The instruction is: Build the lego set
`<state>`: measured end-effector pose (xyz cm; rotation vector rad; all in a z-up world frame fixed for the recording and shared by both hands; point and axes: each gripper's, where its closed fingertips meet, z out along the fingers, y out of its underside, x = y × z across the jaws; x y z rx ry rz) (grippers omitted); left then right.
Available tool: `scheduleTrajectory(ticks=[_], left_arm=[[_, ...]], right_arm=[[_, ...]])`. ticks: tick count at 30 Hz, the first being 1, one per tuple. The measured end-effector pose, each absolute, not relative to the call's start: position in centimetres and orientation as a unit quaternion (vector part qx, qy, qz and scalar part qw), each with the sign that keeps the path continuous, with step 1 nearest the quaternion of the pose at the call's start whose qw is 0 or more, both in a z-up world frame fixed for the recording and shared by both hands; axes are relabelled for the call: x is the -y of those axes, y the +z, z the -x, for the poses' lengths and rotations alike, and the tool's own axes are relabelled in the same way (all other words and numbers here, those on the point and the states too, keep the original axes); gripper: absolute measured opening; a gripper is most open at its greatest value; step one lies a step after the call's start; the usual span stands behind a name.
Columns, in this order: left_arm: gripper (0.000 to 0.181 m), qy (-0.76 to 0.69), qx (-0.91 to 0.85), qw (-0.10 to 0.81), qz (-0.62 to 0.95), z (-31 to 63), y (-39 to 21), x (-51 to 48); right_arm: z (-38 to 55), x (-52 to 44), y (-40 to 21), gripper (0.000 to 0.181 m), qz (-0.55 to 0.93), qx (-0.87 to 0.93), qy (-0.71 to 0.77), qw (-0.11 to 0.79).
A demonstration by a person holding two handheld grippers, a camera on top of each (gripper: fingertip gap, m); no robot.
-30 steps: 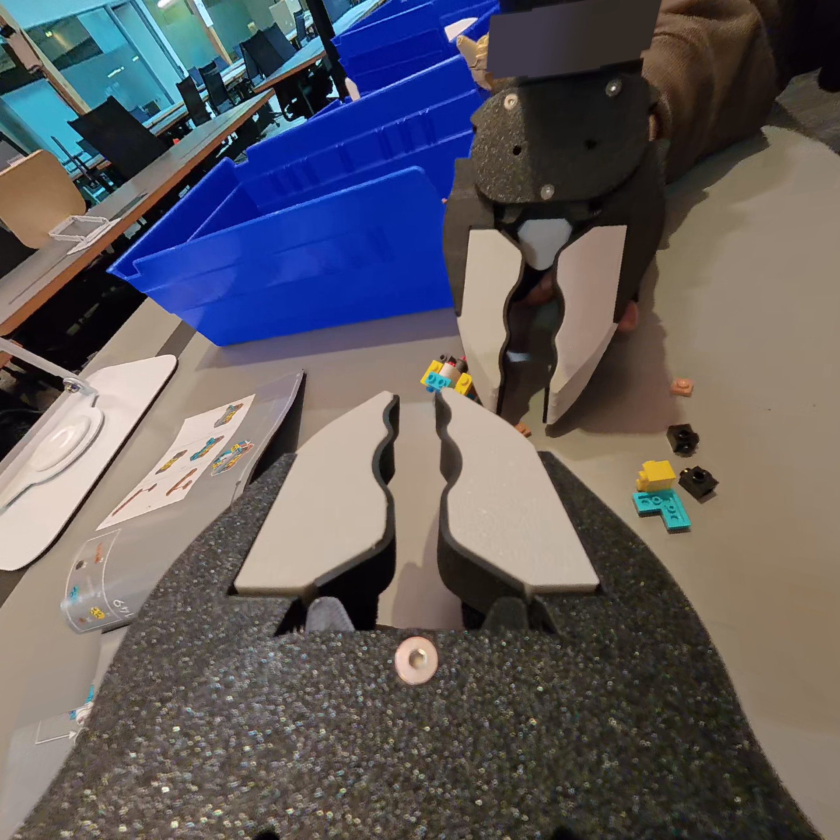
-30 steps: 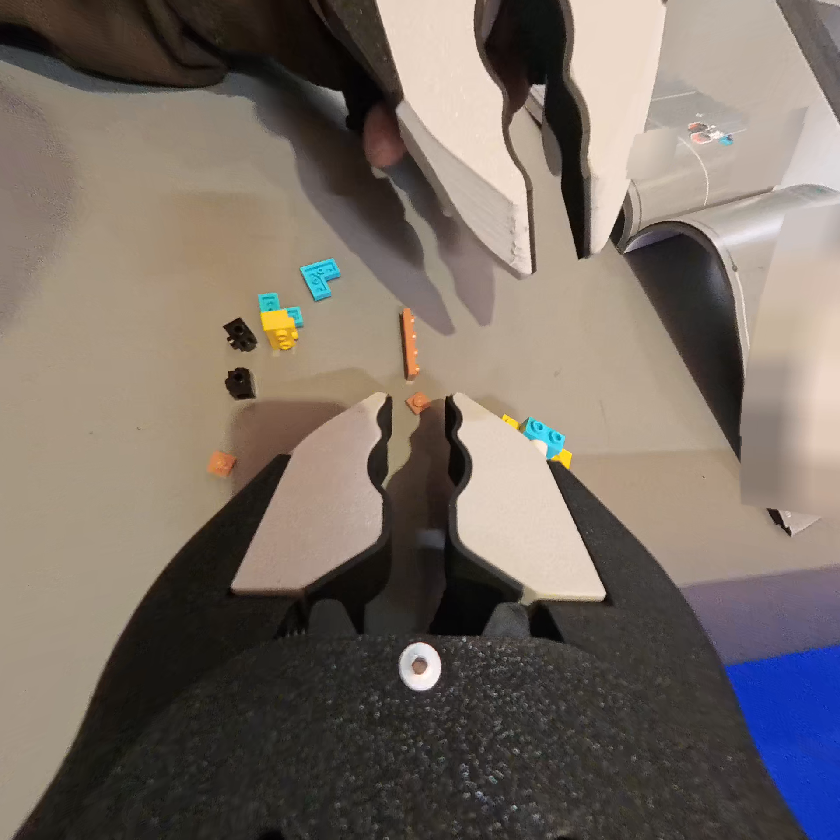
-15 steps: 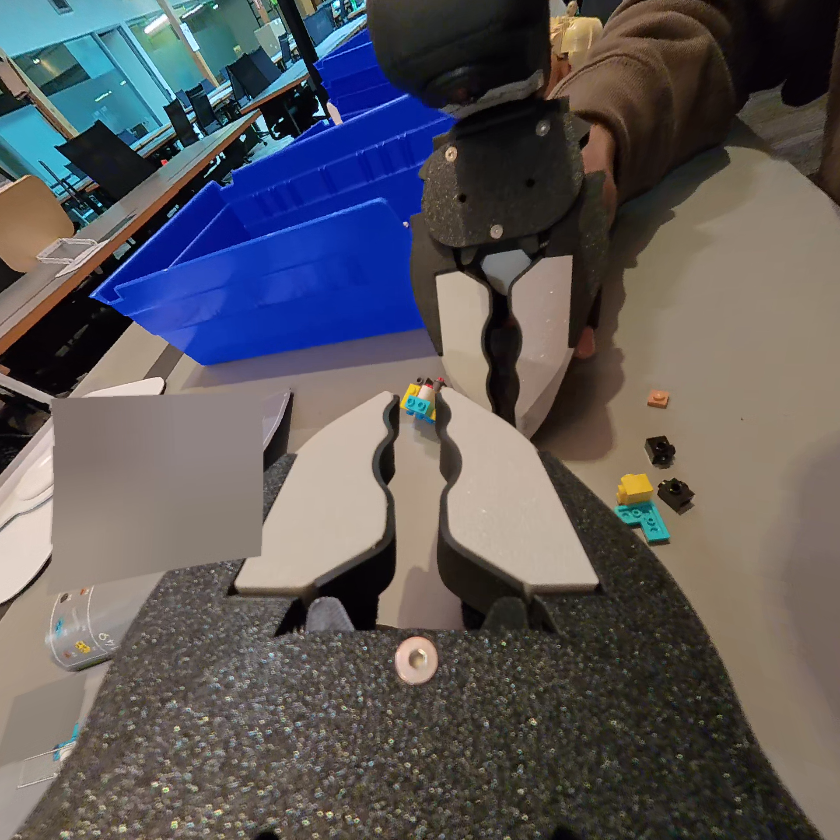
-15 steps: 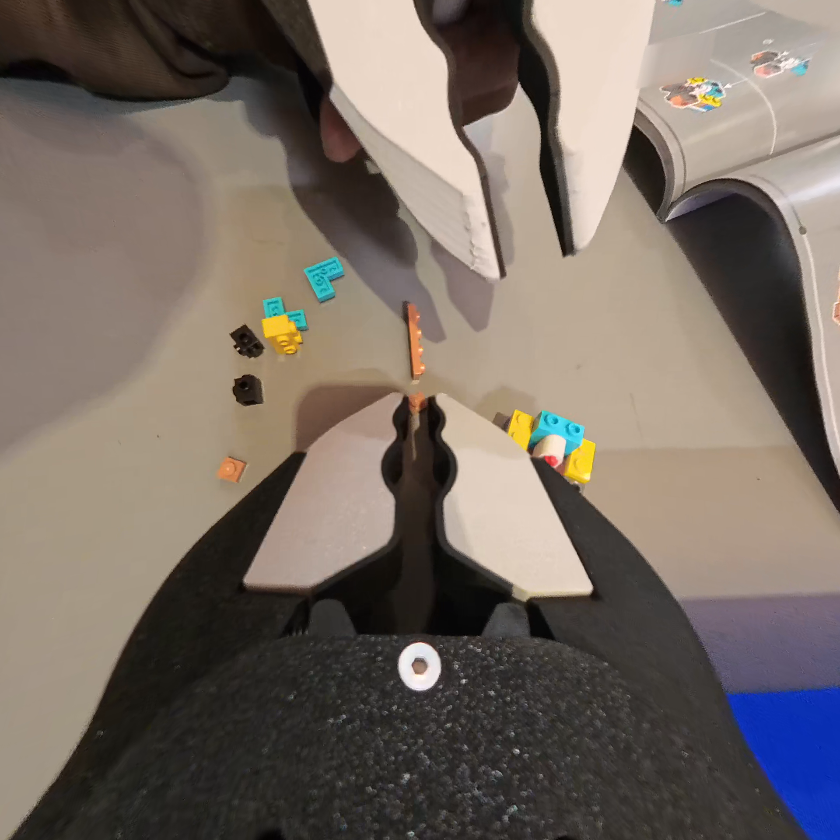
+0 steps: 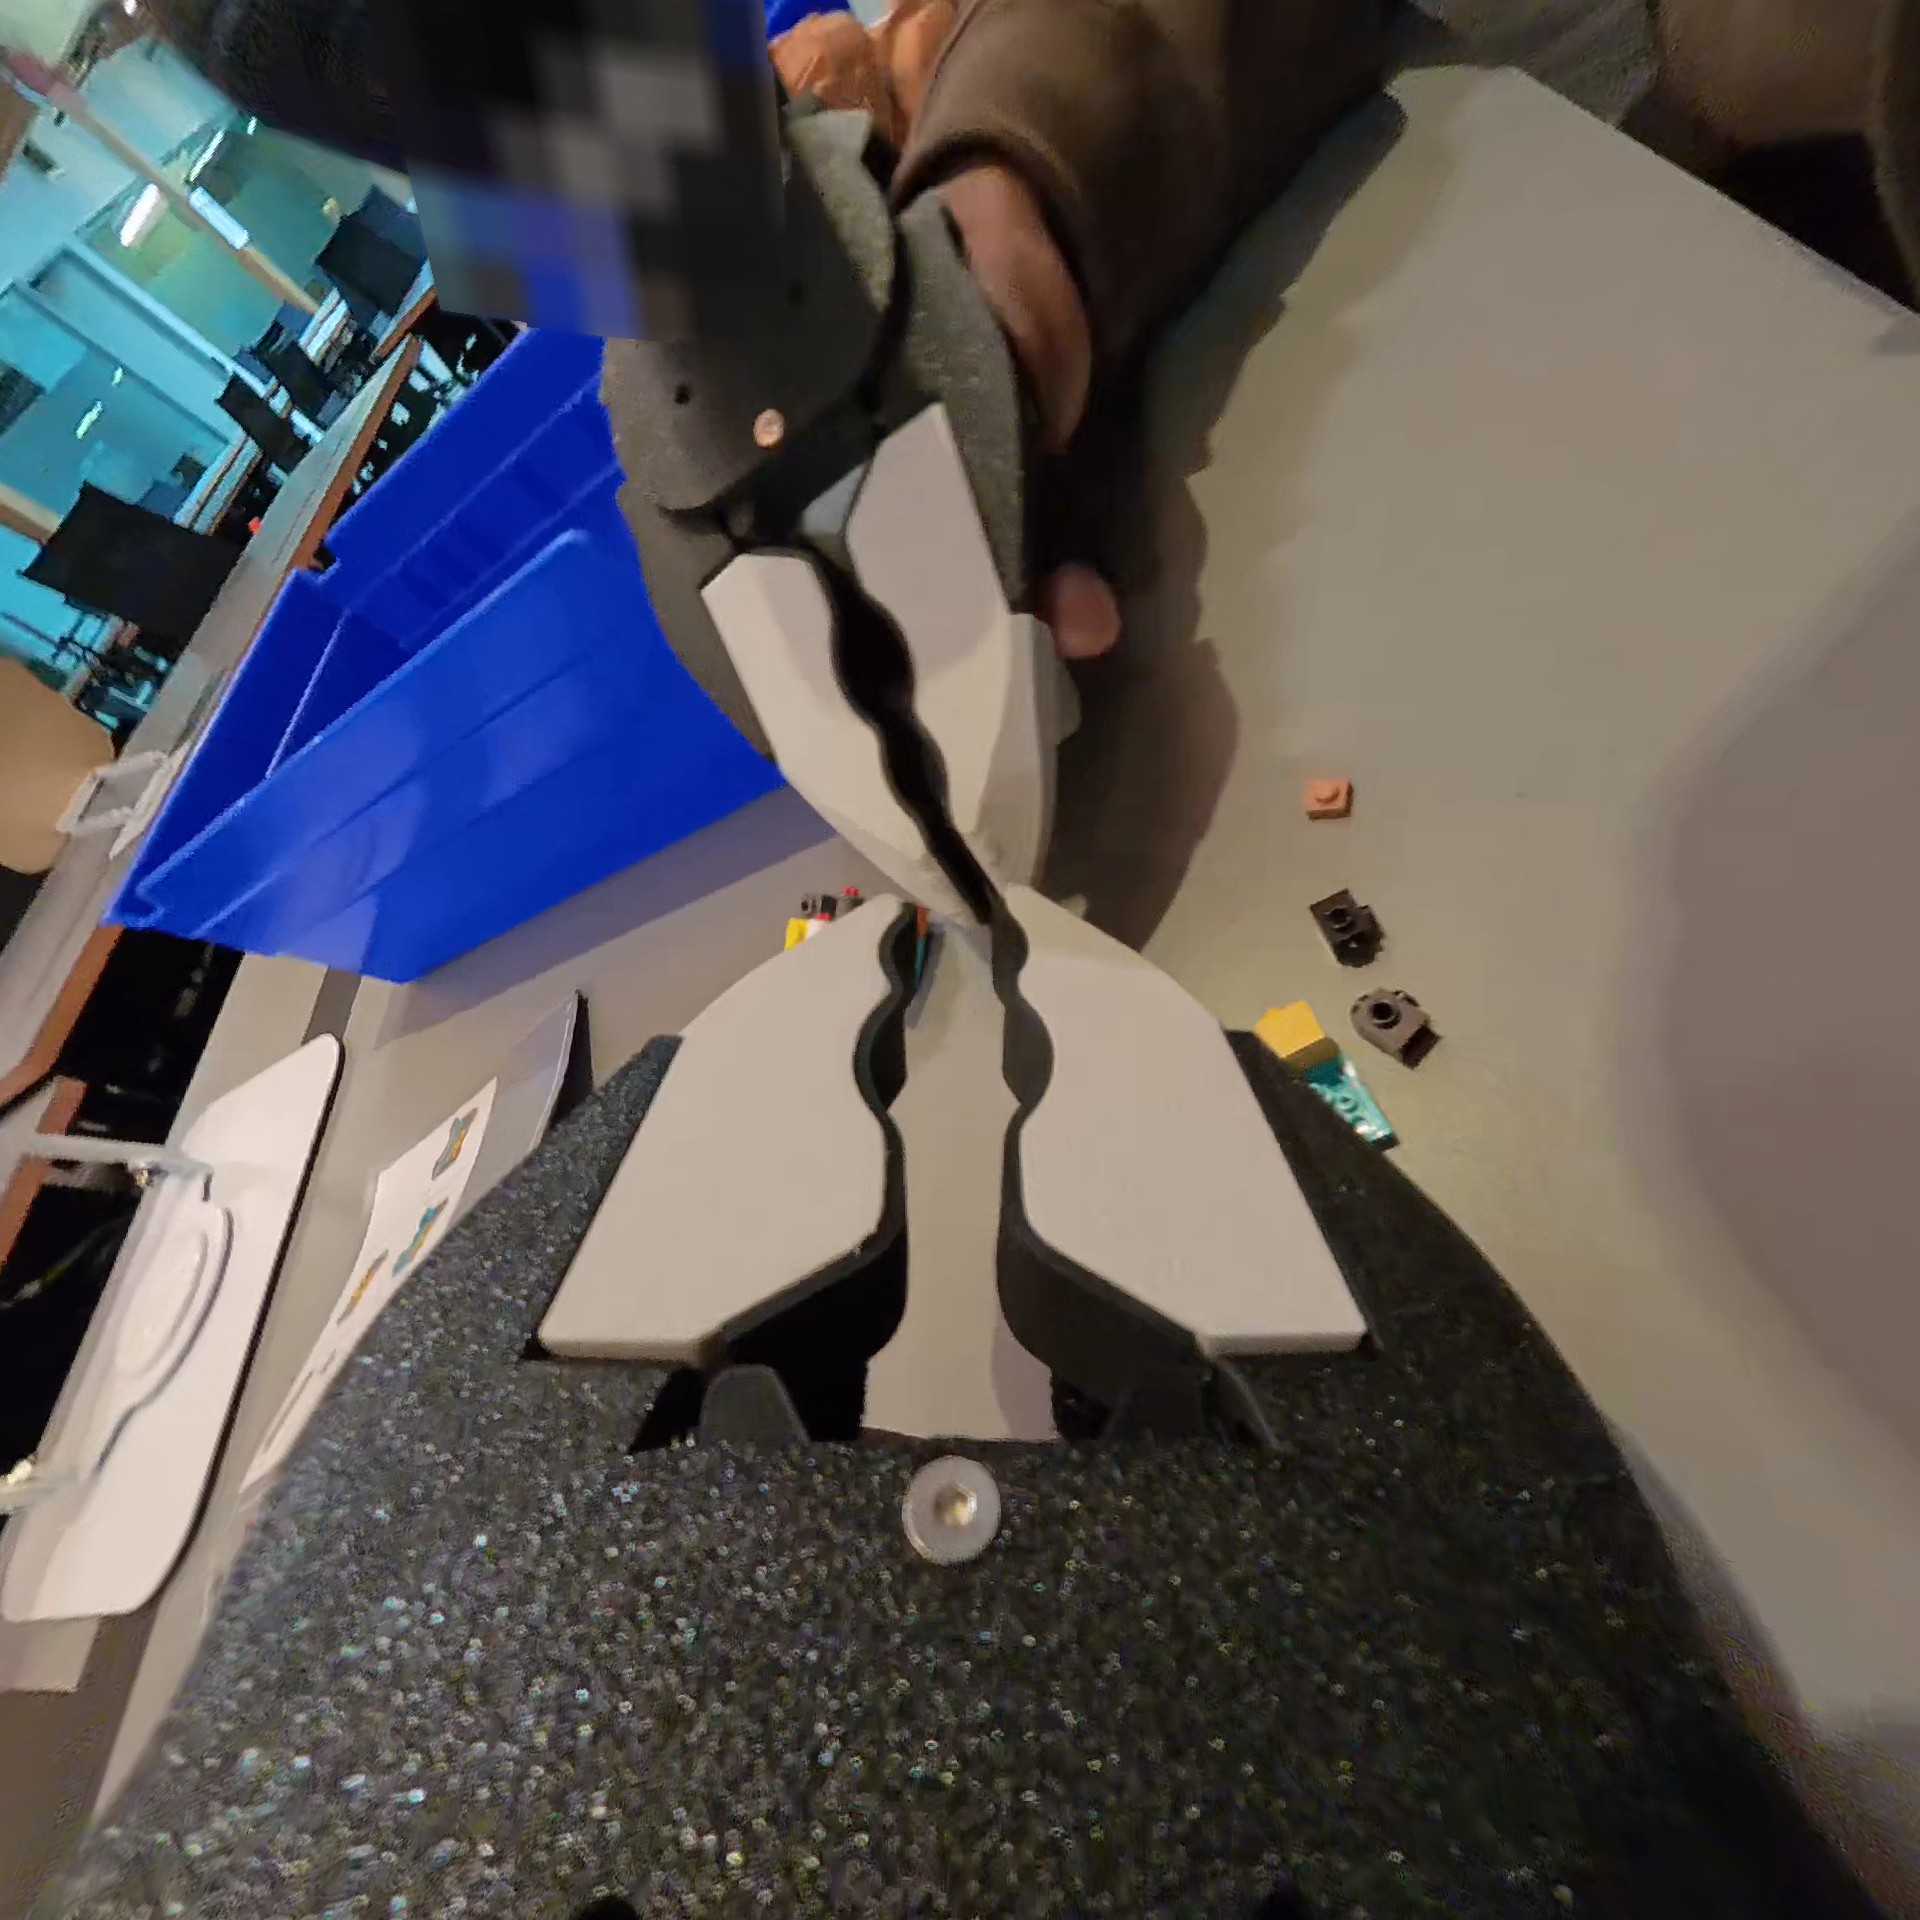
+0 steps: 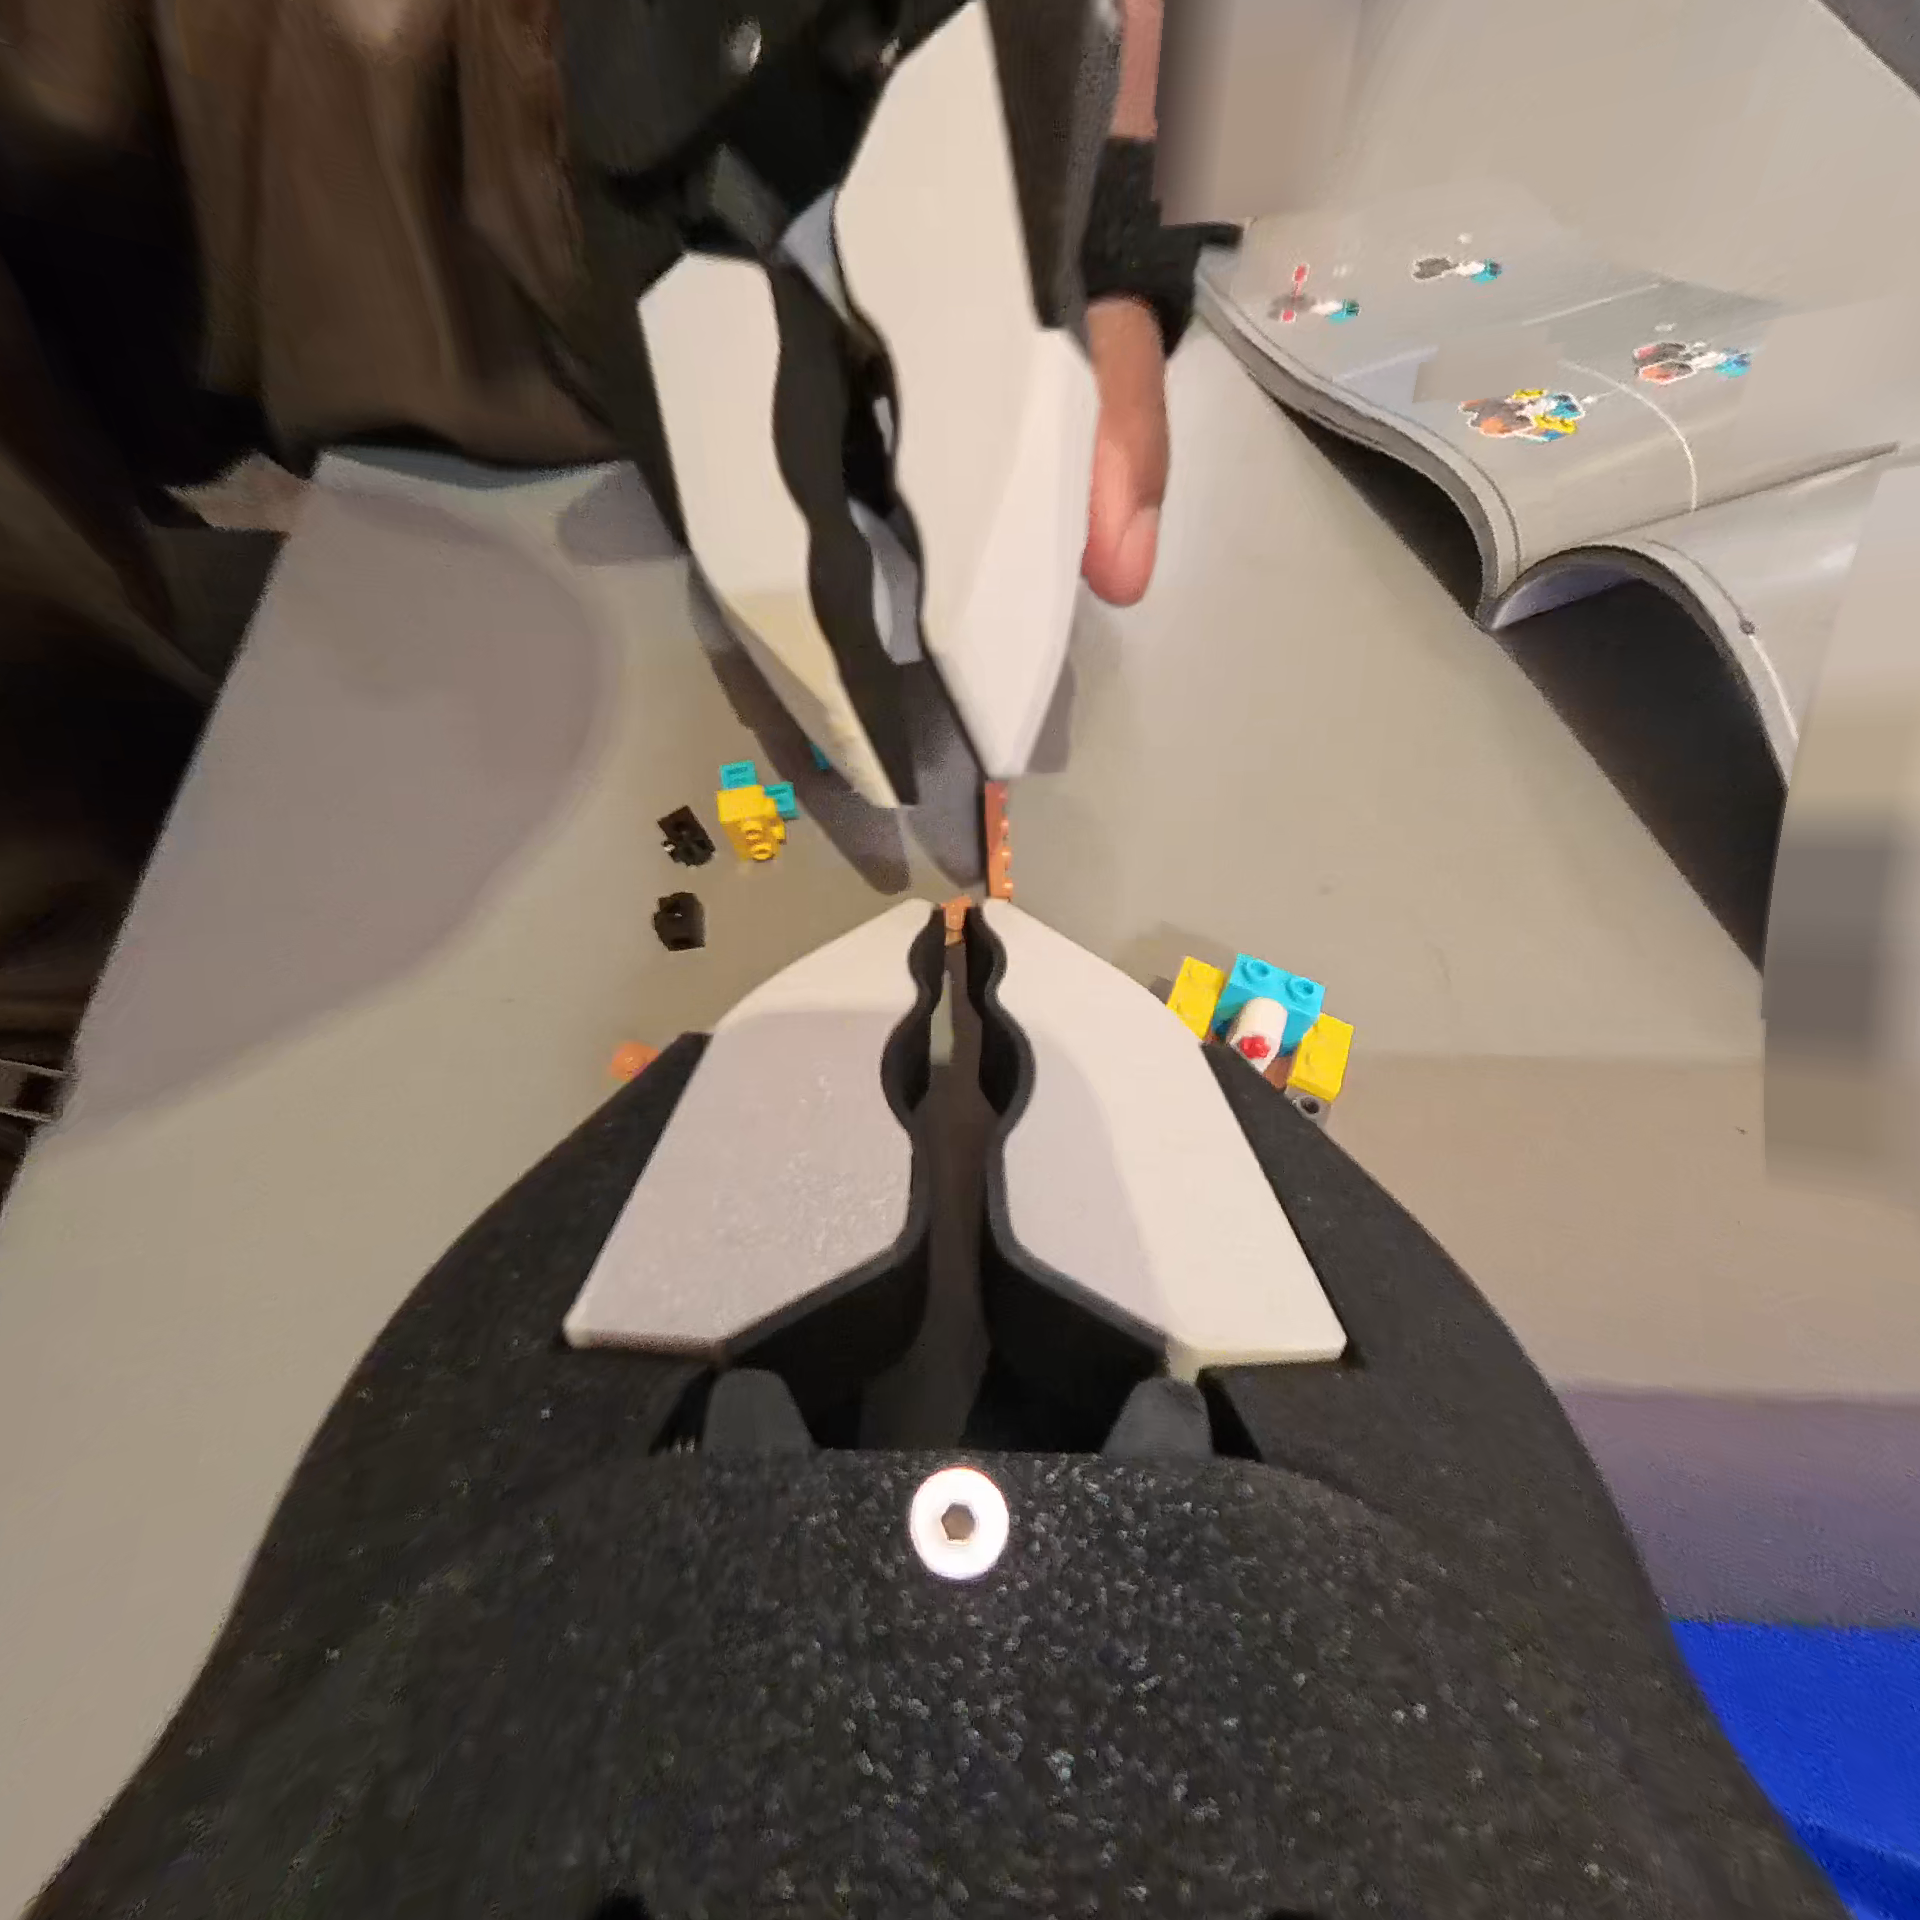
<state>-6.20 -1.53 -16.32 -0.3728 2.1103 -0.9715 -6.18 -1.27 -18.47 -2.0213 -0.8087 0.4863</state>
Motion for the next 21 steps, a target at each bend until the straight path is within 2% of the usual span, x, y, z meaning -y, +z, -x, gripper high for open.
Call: scheduleTrajectory(ticks=[8, 21], left_arm=[[0.016, -0.379, -0.831, 0.396, 0.097, 6.8, -16.4, 3.0], [0.013, -0.358, -0.825, 0.435, 0.053, 6.8, -16.0, 3.9]], right_arm=[[6.7, 2.9, -16.4, 0.004, 0.795, 0.257, 0.332, 0.439], [7.5, 3.1, -15.7, 0.003, 0.781, 0.231, 0.394, 0.426]])
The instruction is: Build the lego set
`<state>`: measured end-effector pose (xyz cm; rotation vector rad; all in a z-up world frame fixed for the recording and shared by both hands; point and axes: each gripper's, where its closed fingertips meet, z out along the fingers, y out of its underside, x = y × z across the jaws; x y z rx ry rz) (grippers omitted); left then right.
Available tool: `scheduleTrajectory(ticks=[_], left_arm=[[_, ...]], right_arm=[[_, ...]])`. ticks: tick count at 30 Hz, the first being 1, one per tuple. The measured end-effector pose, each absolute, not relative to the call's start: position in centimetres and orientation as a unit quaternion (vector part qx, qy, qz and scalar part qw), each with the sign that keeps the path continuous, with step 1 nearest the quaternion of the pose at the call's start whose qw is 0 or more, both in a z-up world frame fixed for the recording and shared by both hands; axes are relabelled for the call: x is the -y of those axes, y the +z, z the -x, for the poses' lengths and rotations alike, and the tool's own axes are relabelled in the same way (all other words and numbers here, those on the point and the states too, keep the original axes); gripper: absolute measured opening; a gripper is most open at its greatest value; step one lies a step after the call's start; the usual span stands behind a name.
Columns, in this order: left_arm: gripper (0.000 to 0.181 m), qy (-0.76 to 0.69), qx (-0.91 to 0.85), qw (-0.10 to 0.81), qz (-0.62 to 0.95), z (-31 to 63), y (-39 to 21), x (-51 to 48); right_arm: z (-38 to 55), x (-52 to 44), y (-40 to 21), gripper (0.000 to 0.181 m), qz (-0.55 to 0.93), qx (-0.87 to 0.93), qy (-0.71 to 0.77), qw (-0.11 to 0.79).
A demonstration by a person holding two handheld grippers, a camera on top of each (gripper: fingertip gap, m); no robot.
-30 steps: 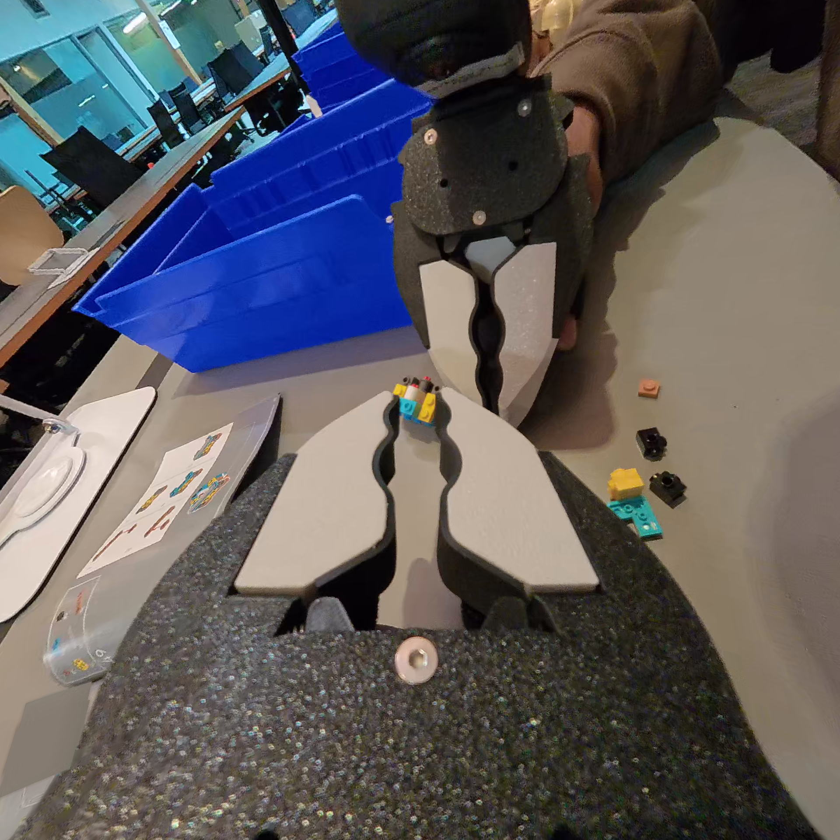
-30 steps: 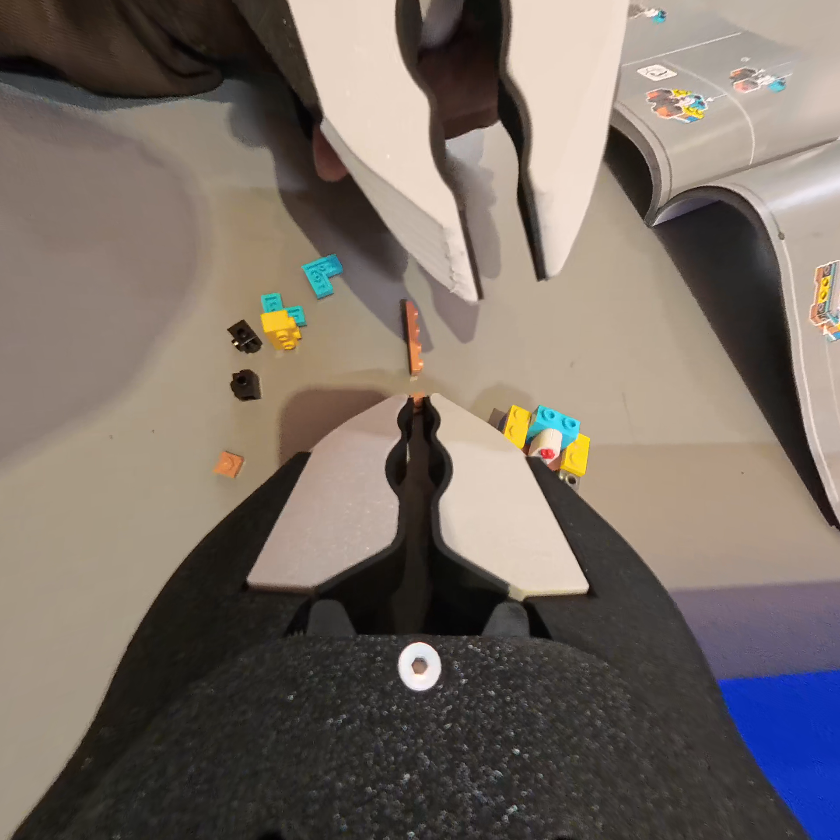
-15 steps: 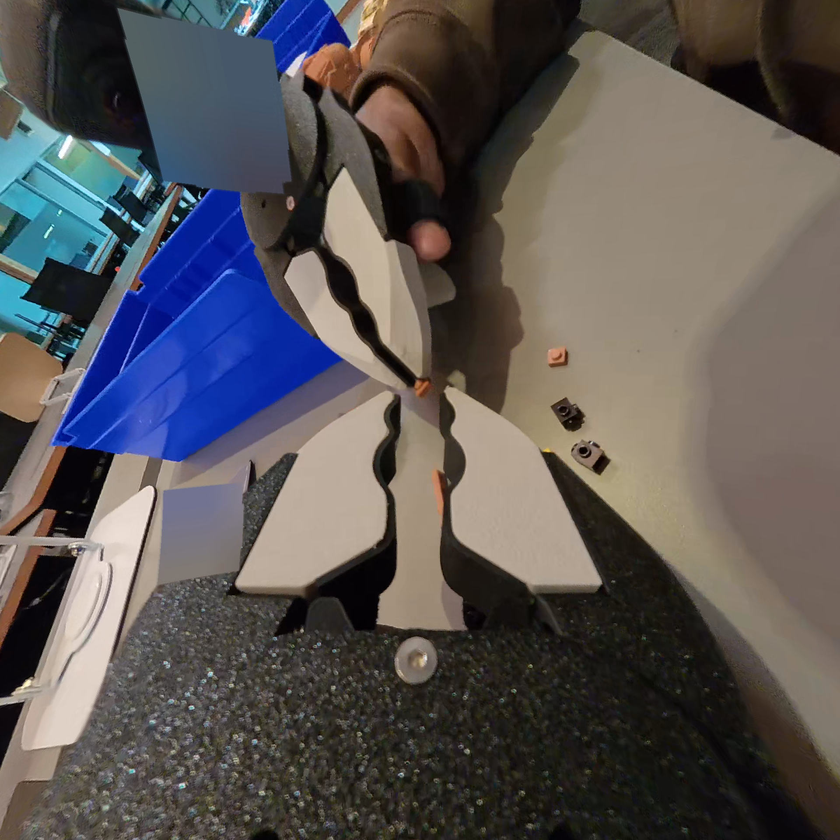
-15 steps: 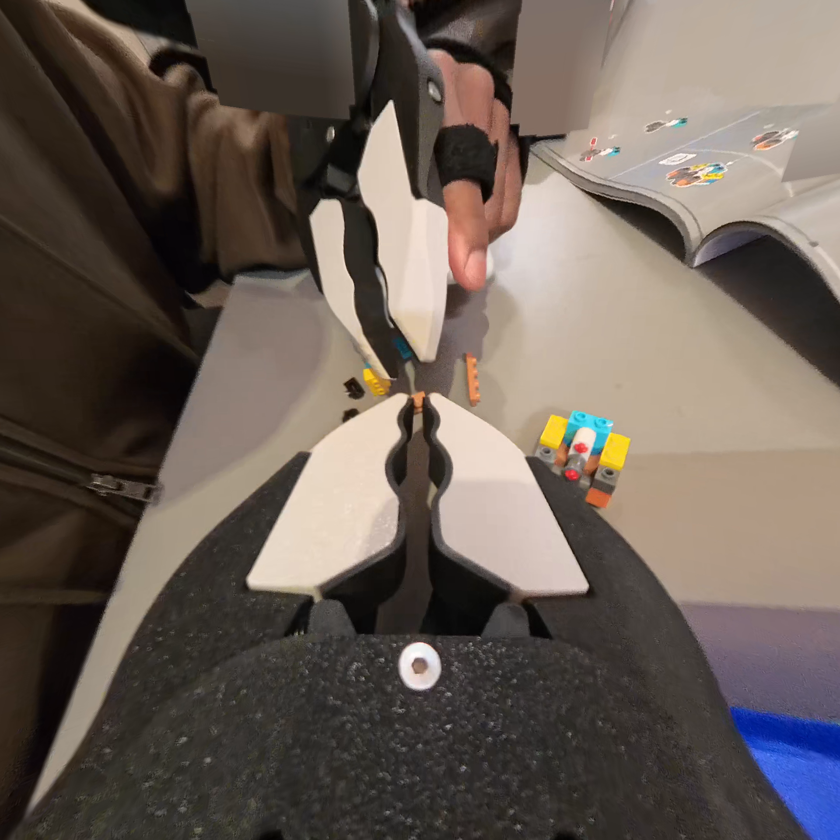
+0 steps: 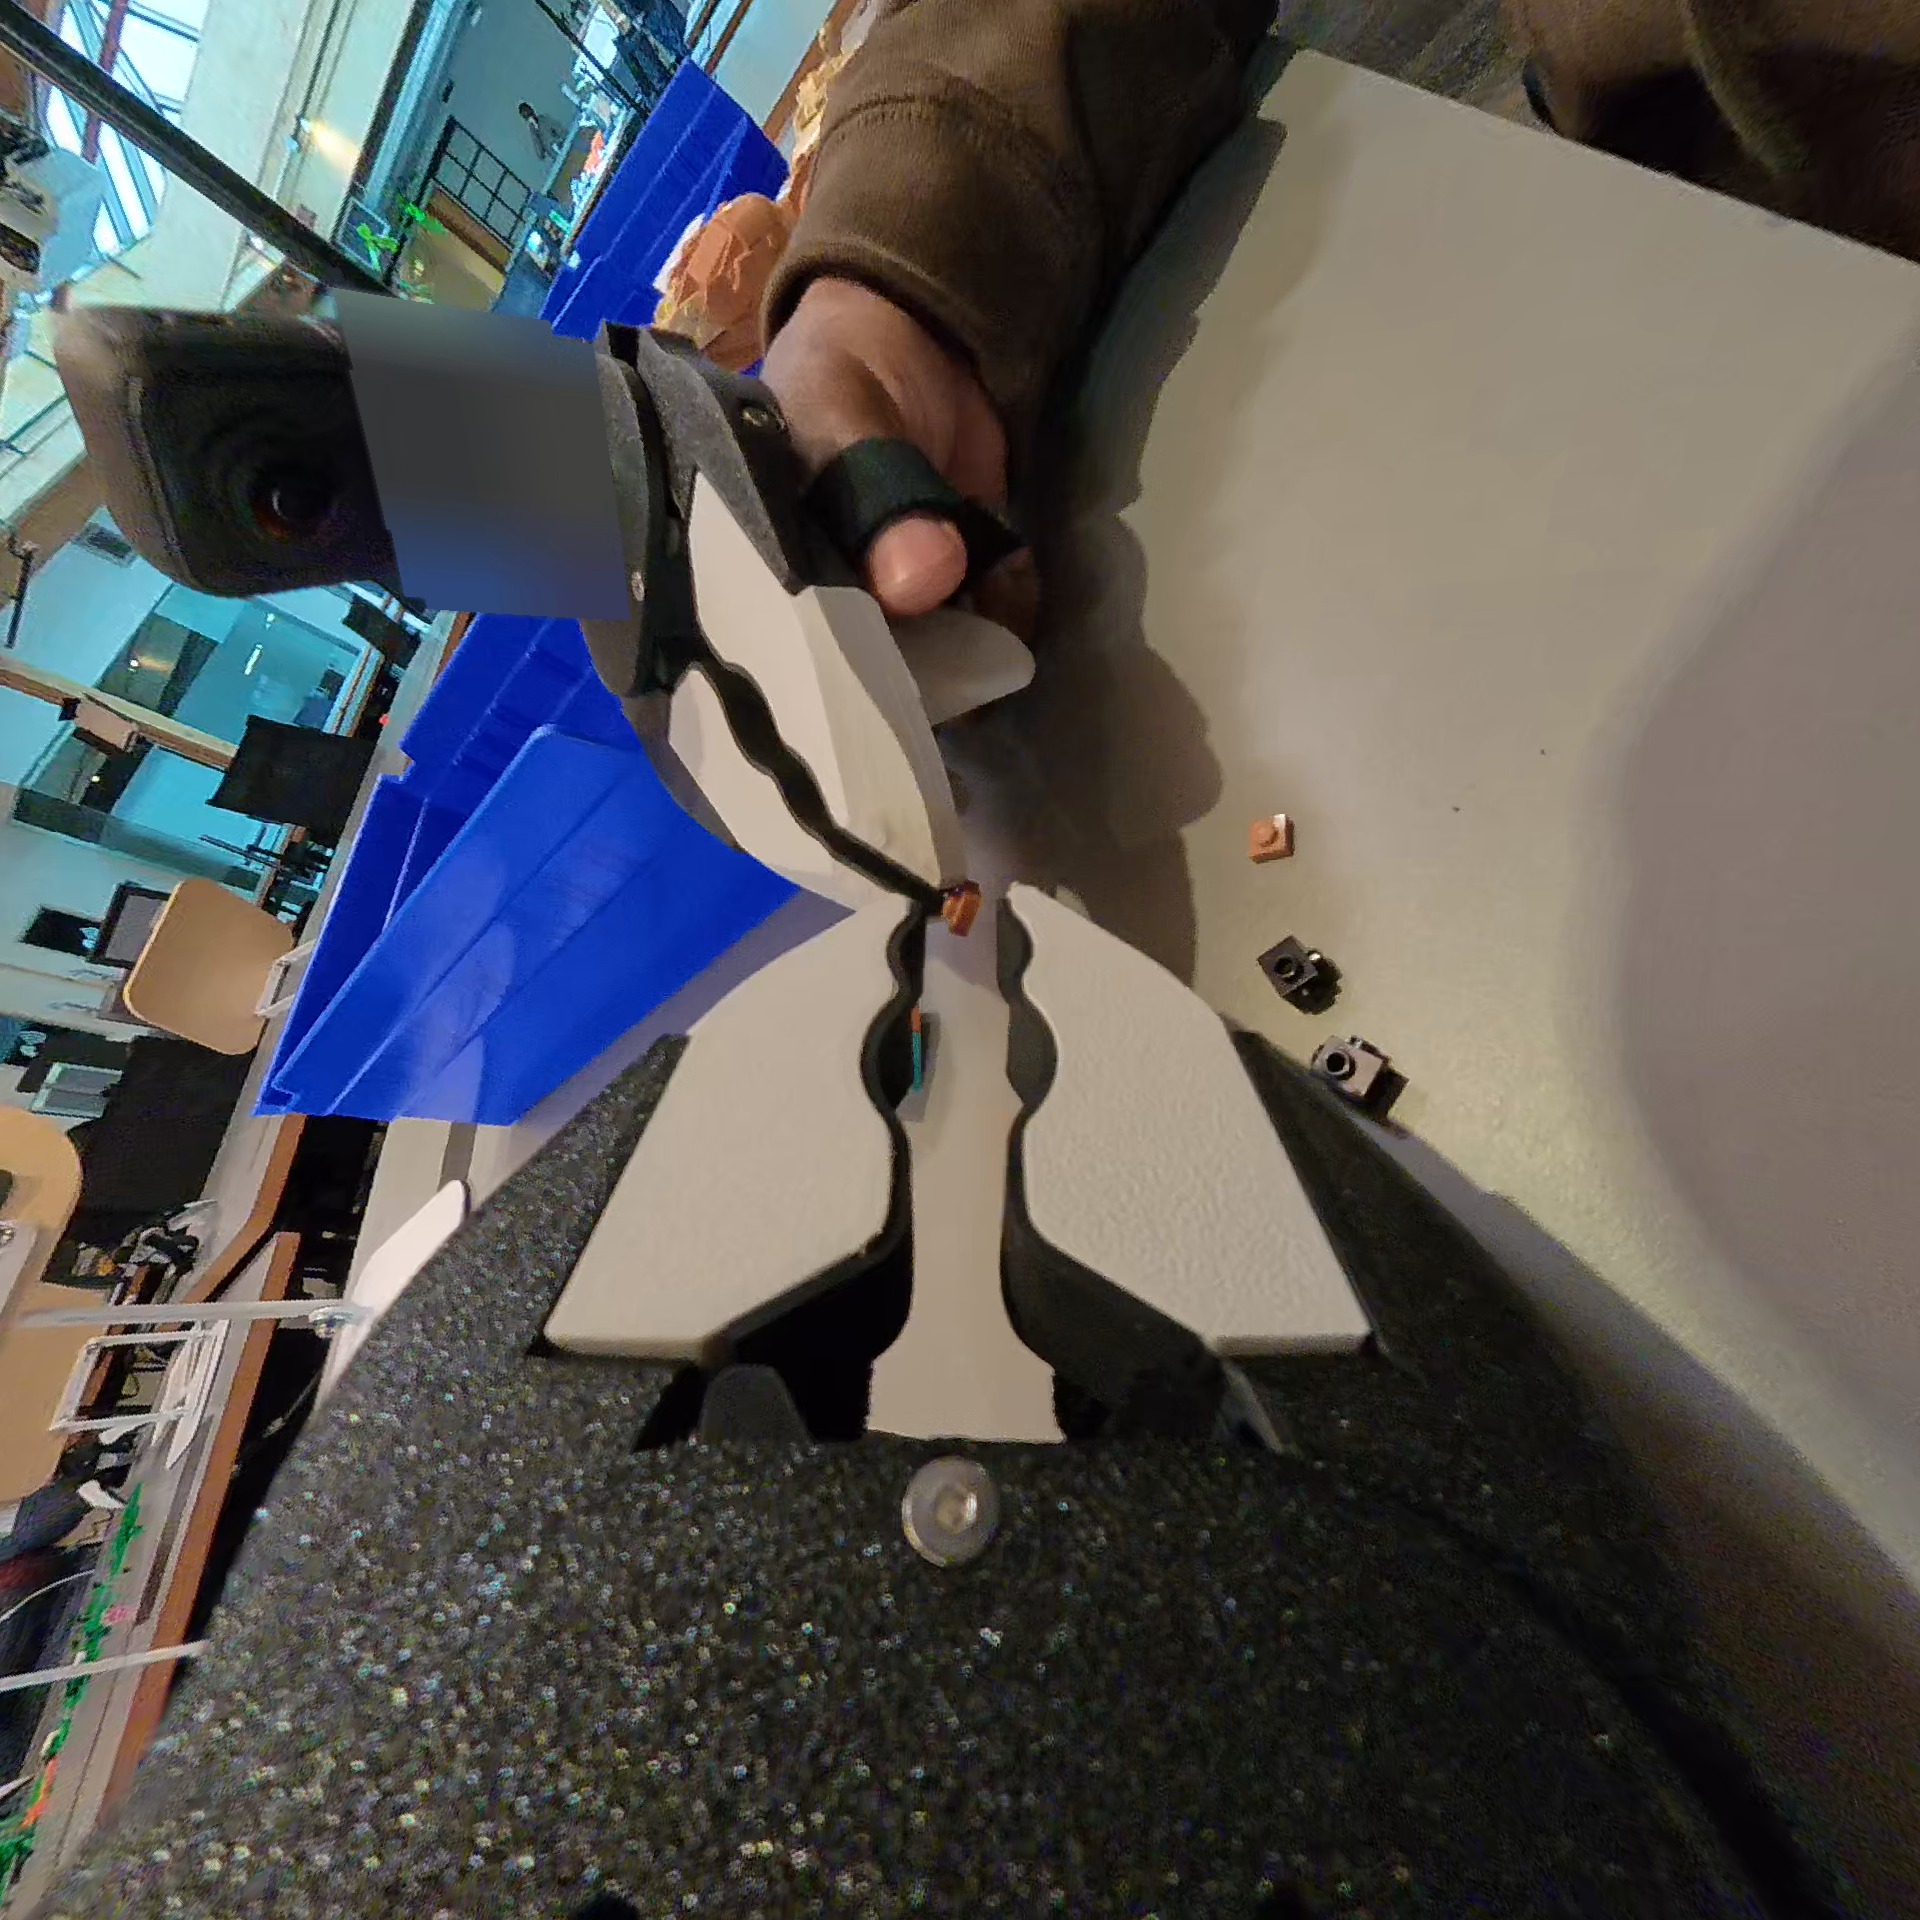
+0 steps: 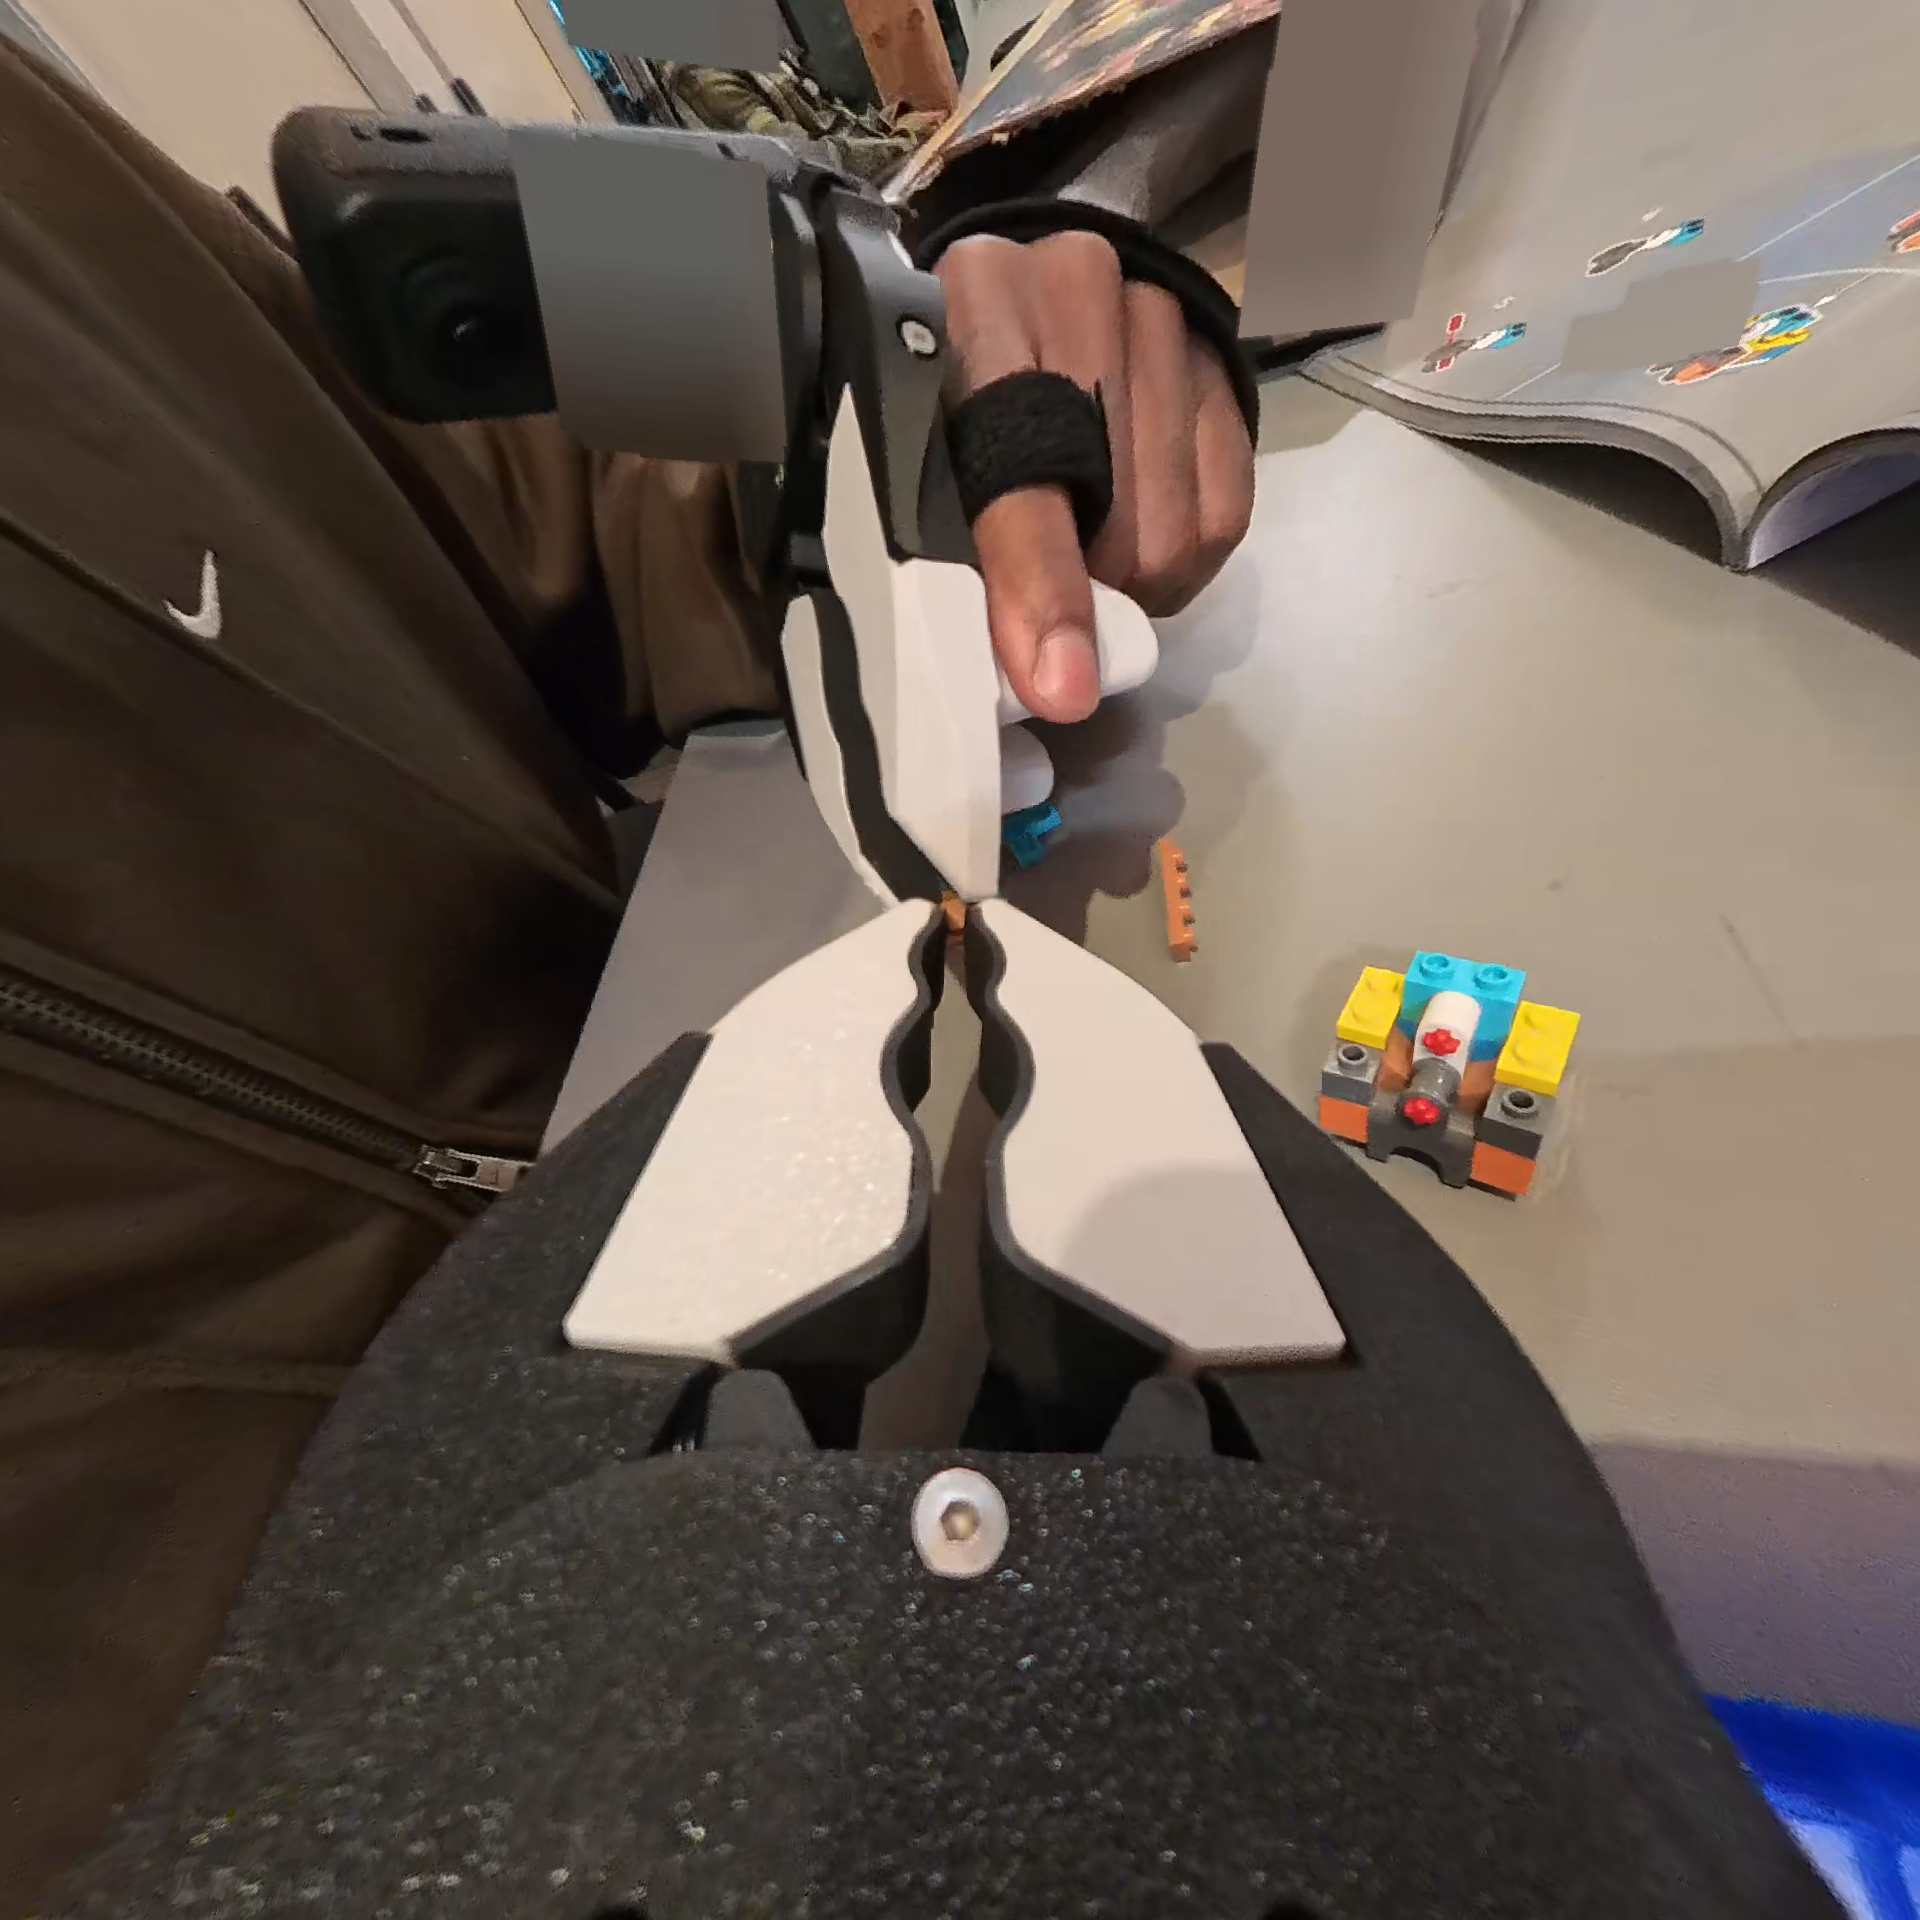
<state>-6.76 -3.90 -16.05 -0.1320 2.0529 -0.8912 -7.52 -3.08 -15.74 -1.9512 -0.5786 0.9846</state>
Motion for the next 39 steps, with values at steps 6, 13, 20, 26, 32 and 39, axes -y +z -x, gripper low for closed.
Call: scheduleTrajectory(ticks=[6, 13, 20, 26, 32, 39], left_arm=[[0.005, -0.351, -0.821, 0.448, 0.054, 6.5, -15.8, 3.7], [0.004, -0.405, -0.808, 0.407, 0.131, 6.0, -15.3, 2.8], [0.004, -0.483, -0.775, 0.363, 0.186, 6.1, -13.8, 2.4], [0.004, -0.477, -0.782, 0.349, 0.197, 6.0, -14.4, 2.5], [0.004, -0.471, -0.787, 0.345, 0.202, 5.9, -14.7, 2.4], [0.004, -0.463, -0.792, 0.338, 0.208, 5.9, -15.1, 2.4]], right_arm=[[7.2, 2.8, -15.5, 0.001, 0.778, 0.212, 0.408, 0.429], [6.5, 2.2, -14.5, 0.012, 0.761, 0.221, 0.35, 0.499], [6.5, 2.0, -15.1, 0.012, 0.76, 0.289, 0.223, 0.537], [6.5, 2.0, -15.0, 0.008, 0.751, 0.307, 0.181, 0.555], [6.5, 1.9, -15.1, 0.004, 0.748, 0.321, 0.147, 0.562], [6.4, 1.8, -15.3, 0.003, 0.746, 0.332, 0.12, 0.565]])
